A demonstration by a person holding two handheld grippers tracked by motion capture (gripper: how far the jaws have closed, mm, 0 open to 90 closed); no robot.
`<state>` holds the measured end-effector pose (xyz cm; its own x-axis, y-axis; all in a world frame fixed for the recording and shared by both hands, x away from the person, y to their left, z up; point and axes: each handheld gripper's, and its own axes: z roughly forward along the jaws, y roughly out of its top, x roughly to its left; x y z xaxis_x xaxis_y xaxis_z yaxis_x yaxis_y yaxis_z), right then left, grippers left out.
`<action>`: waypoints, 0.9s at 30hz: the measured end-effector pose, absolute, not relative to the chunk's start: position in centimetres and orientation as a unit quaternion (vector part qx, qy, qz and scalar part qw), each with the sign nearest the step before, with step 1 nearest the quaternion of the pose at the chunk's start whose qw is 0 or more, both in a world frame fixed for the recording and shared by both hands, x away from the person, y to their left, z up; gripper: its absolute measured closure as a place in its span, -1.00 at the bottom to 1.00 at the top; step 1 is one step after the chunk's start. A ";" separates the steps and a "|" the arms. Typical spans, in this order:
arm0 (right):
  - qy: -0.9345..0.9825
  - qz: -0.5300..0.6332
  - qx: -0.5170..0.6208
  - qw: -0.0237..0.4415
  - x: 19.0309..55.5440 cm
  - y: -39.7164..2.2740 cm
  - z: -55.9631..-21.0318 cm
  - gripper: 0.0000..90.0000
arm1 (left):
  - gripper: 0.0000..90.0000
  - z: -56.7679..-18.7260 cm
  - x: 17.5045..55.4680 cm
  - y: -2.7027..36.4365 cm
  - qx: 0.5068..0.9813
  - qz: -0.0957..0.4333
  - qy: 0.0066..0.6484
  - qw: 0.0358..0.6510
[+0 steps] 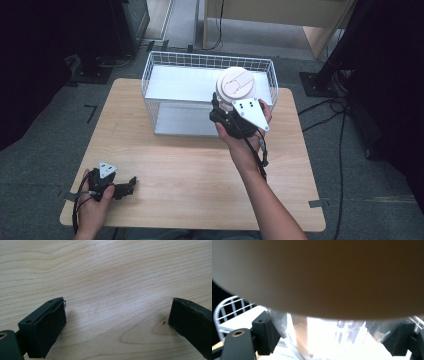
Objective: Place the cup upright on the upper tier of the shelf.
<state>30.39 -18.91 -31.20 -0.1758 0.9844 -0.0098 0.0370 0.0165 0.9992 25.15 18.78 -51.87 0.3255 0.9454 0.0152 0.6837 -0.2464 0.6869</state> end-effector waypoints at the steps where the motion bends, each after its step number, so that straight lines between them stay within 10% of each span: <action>1: 0.555 0.528 0.462 0.448 30.8 -18.9 -31.2 -0.63 | -0.97 -51.9 25.2 18.8 0.758 0.221 0.537 0.297; 27: 0.565 0.512 0.500 0.410 38.7 -18.9 -30.8 -0.62 | -0.97 -51.9 25.1 18.8 0.758 0.220 0.537 0.296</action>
<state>38.71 -18.87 -30.78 -0.1638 0.9852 0.0498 0.1459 -0.0258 0.9890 25.15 18.78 -51.87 0.3261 0.9452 0.0158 0.6842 -0.2475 0.6860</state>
